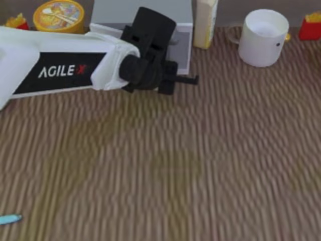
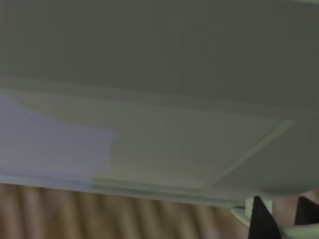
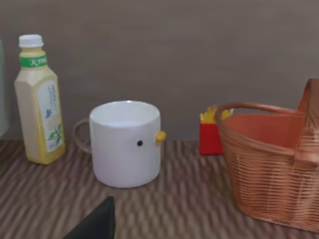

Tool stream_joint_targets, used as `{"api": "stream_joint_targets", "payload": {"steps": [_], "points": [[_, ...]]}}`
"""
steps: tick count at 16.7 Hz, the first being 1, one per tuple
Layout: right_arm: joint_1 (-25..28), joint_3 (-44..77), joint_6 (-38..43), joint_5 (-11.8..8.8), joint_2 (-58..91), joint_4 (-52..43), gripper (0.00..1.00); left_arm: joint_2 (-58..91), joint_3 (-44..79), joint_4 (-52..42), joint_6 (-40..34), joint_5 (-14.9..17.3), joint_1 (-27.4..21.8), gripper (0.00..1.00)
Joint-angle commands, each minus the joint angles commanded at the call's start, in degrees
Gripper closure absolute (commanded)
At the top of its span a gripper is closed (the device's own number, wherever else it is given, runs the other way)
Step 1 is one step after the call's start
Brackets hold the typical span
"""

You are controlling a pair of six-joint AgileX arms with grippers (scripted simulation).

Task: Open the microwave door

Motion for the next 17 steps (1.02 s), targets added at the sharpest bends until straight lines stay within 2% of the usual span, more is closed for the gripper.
{"api": "stream_joint_targets", "payload": {"steps": [6, 17], "points": [[0.0, 0.0, 0.0, 0.0, 0.0, 0.0, 0.00, -2.2, -3.2, 1.8, 3.3, 2.2, 1.2, 1.00], [0.0, 0.0, 0.0, 0.0, 0.0, 0.0, 0.00, -2.3, -3.3, 1.8, 3.5, 2.3, 1.3, 1.00]]}}
